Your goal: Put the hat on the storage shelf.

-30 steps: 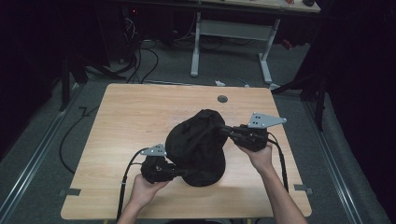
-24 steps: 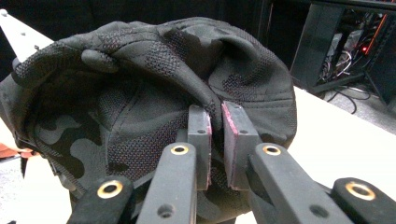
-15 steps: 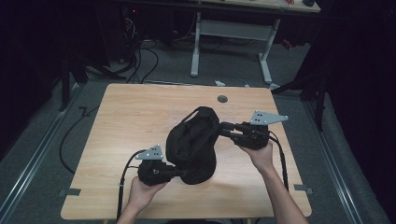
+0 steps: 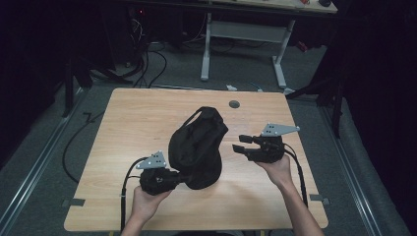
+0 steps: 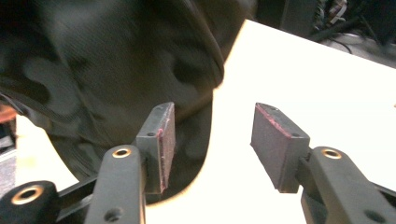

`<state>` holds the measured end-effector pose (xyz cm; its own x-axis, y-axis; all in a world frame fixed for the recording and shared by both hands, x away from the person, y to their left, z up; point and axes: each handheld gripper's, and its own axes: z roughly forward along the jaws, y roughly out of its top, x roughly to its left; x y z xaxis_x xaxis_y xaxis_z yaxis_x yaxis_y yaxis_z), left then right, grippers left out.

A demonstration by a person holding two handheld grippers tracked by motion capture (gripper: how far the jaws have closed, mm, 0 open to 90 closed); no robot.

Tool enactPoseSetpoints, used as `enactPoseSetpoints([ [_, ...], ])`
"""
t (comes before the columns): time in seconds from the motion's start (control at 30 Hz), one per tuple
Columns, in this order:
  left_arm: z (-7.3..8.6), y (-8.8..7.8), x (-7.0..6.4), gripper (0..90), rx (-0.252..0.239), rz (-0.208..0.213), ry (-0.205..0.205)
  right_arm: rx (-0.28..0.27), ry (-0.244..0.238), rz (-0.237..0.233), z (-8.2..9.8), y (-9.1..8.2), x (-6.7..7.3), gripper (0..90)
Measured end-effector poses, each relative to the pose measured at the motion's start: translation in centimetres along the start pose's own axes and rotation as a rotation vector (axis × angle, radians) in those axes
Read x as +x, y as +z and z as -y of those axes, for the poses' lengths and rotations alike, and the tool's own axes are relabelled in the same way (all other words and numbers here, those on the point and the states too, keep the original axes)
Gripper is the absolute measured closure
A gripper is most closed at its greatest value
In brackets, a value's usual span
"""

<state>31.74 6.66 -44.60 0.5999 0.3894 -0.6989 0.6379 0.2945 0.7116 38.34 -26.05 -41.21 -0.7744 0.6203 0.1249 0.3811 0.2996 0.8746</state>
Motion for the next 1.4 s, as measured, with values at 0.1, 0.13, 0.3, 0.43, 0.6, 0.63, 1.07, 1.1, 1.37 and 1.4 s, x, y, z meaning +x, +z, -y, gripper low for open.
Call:
enactPoseSetpoints([
  [0.1, -0.3, -0.3, 0.0, 86.1, -0.022, -0.005, 0.007, 0.047, 0.027, 0.029, 0.9, 0.1, -0.3, 47.5],
  [0.13, -0.3, -0.3, -0.1, 86.1, -0.028, -0.006, 0.005, 0.070, 0.045, 0.029, 1.1, 0.2, -0.4, 46.0],
  [0.3, -0.8, -0.6, -0.1, 86.1, -0.060, -0.011, 0.017, 0.134, 0.095, 0.119, 3.0, 0.3, -0.9, 43.0],
  [0.43, -1.0, -0.7, -0.2, 86.1, -0.075, -0.023, 0.031, 0.190, 0.140, 0.179, 5.0, 0.6, -1.3, 41.3],
  [0.6, -1.3, -0.7, -0.1, 86.1, -0.087, -0.042, 0.038, 0.266, 0.155, 0.264, 7.8, 1.2, -1.7, 44.1],
  [0.63, -1.4, -0.7, -0.1, 86.1, -0.091, -0.045, 0.039, 0.276, 0.156, 0.280, 8.3, 1.2, -1.8, 44.8],
  [1.07, -3.0, -0.6, -0.2, 86.0, -0.143, -0.064, 0.069, 0.285, 0.180, 0.451, 11.9, 1.4, -2.2, 41.1],
  [1.1, -3.1, -0.6, -0.2, 86.1, -0.146, -0.064, 0.072, 0.280, 0.175, 0.459, 11.9, 1.4, -2.1, 40.2],
  [1.37, -4.1, -0.3, 0.0, 86.1, -0.172, -0.080, 0.083, 0.238, 0.185, 0.499, 12.5, 1.5, -2.1, 33.4],
  [1.4, -4.2, -0.2, 0.1, 86.1, -0.176, -0.083, 0.082, 0.238, 0.185, 0.500, 12.5, 1.5, -2.1, 33.1],
])
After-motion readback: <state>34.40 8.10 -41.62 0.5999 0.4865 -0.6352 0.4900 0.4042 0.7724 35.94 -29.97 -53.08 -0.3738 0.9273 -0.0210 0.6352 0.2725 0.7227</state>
